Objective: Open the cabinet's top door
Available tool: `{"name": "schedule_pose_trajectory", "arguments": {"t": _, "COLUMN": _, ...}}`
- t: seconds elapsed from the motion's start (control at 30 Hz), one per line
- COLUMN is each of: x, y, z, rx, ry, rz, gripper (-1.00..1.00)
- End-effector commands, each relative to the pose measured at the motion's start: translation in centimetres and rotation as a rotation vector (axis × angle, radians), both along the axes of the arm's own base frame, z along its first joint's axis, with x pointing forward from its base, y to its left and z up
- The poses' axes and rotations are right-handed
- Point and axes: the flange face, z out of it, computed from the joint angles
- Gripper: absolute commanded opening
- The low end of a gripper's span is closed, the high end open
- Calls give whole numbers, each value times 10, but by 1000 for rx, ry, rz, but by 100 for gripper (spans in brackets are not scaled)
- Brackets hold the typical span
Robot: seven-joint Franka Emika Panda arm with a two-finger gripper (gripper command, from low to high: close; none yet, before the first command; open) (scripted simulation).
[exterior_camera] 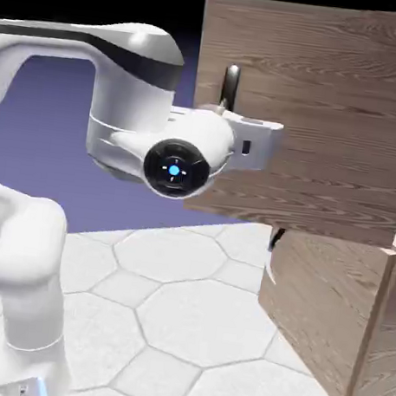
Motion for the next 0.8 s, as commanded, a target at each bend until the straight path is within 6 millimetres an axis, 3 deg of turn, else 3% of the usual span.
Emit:
{"name": "schedule_pose_trajectory", "arguments": {"t": 0.0, "x": -1, "y": -10, "z": 0, "rx": 0, "ry": 0, "rz": 25, "gripper": -100}}
{"name": "schedule_pose_trajectory", "arguments": {"t": 0.37, "x": 5, "y": -99, "z": 0, "rx": 0, "ry": 0, "rz": 278, "gripper": -100}}
{"name": "schedule_pose_trajectory", "arguments": {"t": 0.77, "x": 22, "y": -159, "z": 0, "rx": 0, "ry": 0, "rz": 454, "gripper": -100}}
